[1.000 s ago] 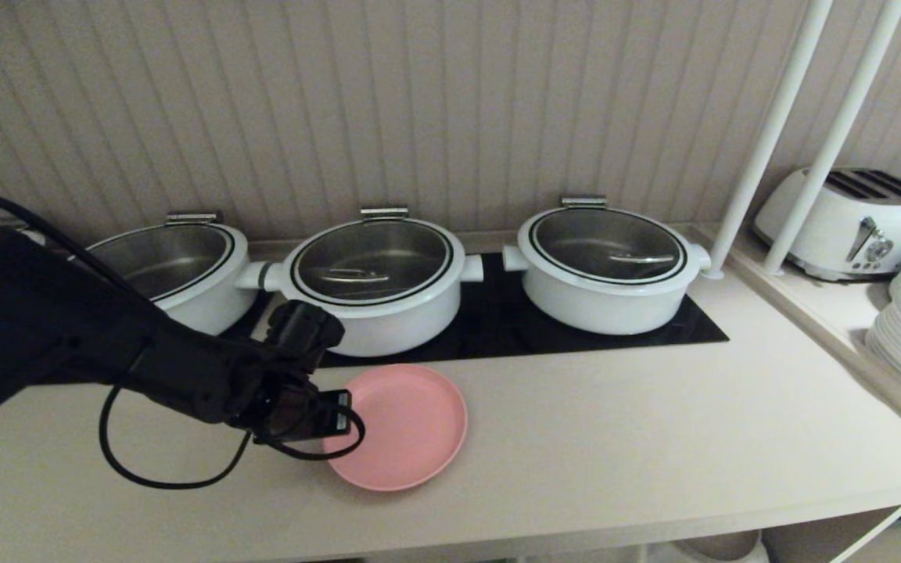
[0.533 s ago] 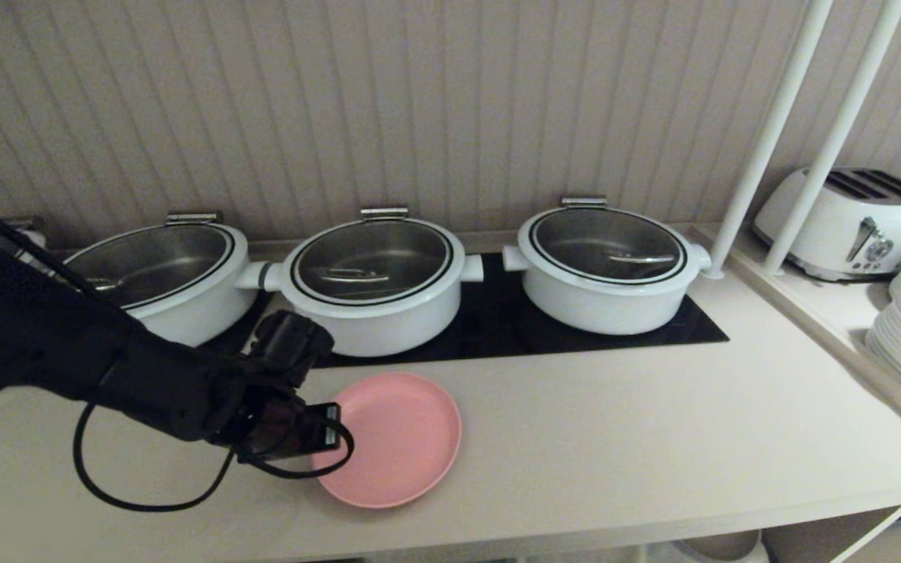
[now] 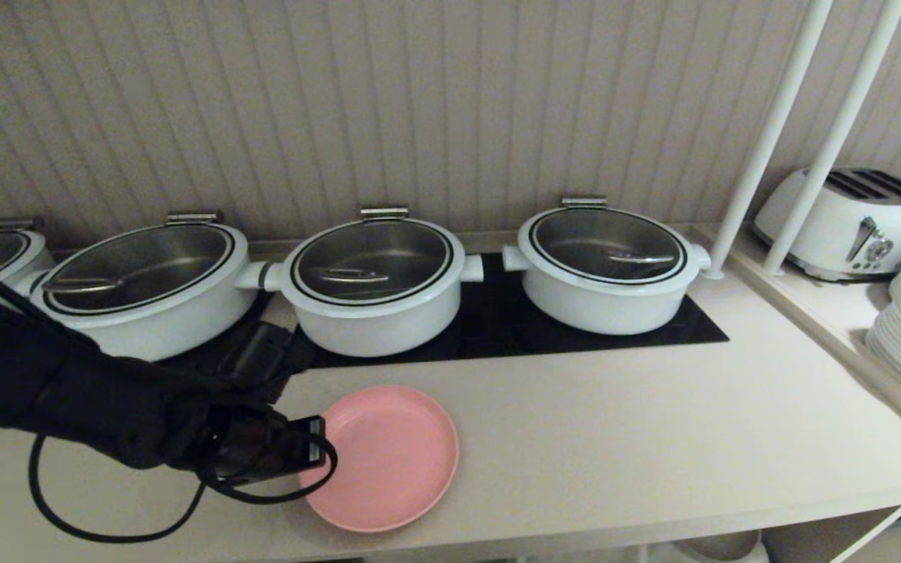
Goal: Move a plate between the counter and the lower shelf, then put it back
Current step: Pick up the plate
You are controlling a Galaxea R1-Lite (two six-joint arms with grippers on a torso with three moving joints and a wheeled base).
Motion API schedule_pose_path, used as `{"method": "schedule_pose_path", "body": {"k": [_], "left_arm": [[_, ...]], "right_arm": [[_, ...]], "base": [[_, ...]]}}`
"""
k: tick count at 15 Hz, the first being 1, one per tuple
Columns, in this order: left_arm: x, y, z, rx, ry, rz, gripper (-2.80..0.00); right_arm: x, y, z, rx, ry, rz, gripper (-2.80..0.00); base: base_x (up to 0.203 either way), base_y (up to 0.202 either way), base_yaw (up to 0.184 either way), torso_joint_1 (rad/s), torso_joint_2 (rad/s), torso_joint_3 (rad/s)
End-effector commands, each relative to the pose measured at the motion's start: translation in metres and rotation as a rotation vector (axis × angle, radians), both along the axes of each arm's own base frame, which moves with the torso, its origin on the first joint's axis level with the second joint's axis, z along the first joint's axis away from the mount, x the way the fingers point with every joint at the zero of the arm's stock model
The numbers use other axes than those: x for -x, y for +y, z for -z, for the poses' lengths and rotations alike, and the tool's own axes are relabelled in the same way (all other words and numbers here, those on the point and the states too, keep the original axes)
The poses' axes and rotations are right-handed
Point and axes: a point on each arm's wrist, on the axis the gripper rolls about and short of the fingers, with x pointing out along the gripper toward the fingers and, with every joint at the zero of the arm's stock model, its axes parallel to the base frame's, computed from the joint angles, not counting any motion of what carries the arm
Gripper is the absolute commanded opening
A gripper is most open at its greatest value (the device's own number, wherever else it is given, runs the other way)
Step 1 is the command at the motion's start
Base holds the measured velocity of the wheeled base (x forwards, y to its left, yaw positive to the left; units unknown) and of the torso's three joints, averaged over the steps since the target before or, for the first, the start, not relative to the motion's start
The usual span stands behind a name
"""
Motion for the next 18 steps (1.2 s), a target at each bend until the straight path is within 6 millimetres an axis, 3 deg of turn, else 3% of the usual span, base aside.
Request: {"method": "schedule_pose_path", "body": {"k": [1, 9, 18], "left_arm": [[0.01, 0.004, -0.007, 0.042, -0.004, -0.034, -2.8], [0.032, 0.011, -0.01, 0.135, 0.027, -0.127, -2.8], [0.04, 0.015, -0.022, 0.23, 0.014, -0.211, -2.8]], "right_arm": [[0.0, 0.0, 0.0, 0.0, 0.001, -0.002, -2.8], [0.0, 0.0, 0.0, 0.0, 0.001, -0.001, -2.8], [0.0, 0.0, 0.0, 0.0, 0.001, -0.001, -2.8]], "base": [[0.0, 0.0, 0.0, 0.0, 0.0, 0.0], [0.0, 0.0, 0.0, 0.0, 0.0, 0.0], [0.0, 0.0, 0.0, 0.0, 0.0, 0.0]]}}
